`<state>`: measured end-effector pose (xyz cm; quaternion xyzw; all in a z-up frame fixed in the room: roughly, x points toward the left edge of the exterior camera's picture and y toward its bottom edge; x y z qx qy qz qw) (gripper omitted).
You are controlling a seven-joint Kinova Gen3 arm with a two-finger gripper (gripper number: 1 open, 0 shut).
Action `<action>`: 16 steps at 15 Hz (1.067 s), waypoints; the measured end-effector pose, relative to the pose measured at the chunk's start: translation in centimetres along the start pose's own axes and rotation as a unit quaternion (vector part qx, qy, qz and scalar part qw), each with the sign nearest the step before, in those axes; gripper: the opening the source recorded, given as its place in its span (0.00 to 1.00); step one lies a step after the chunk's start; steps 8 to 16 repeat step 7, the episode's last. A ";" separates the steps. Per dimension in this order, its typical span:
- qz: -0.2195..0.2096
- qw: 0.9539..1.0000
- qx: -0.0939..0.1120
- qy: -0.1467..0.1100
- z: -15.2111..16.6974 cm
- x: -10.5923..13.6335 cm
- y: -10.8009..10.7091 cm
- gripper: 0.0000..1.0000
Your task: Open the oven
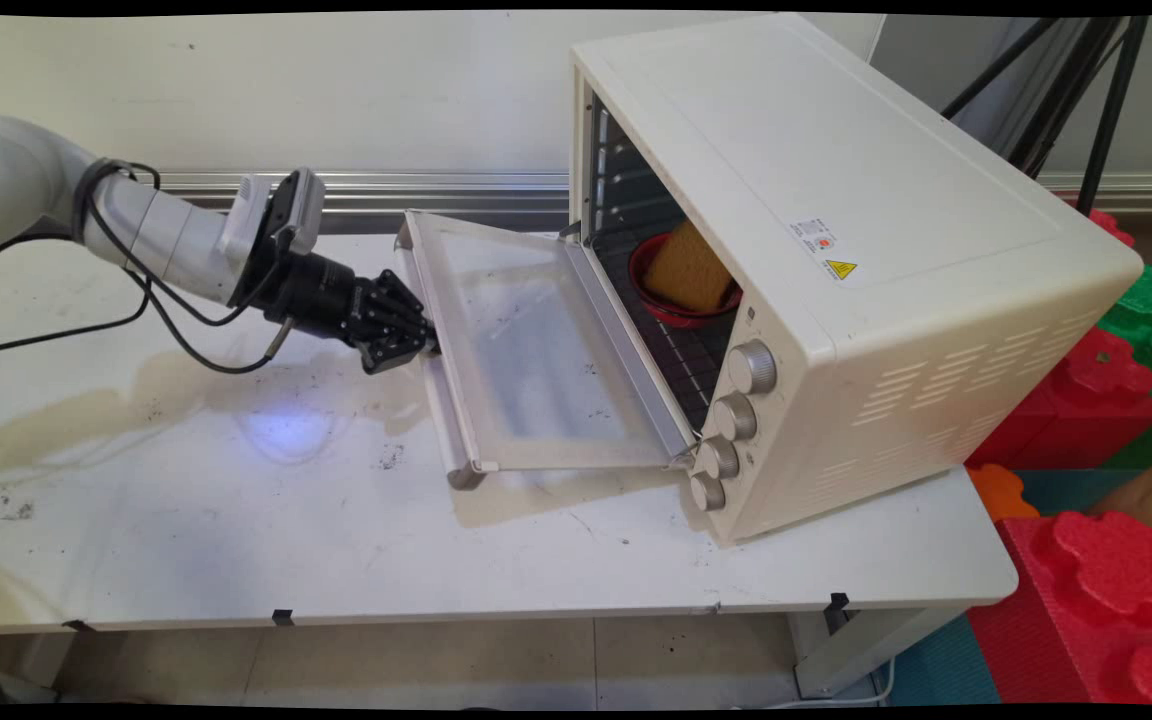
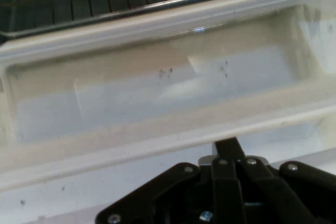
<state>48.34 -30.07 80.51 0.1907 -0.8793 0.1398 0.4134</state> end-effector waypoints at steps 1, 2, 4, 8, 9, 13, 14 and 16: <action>0.001 1.000 -0.001 -0.002 0.1 -0.3 0.0 0.00; 0.001 1.000 -0.001 -0.004 0.1 -0.5 0.1 0.00; 0.002 1.000 -0.001 -0.007 0.1 -0.9 0.2 0.00; 0.003 1.000 -0.001 -0.008 0.1 -1.3 0.2 0.00; 0.003 1.000 -0.001 -0.008 0.1 -1.3 0.2 0.00; 0.003 1.000 -0.001 -0.008 0.1 -1.3 0.2 0.00; 0.003 1.000 -0.001 -0.008 0.1 -1.3 0.2 0.00; 0.003 1.000 -0.001 -0.008 0.1 -1.3 0.2 0.00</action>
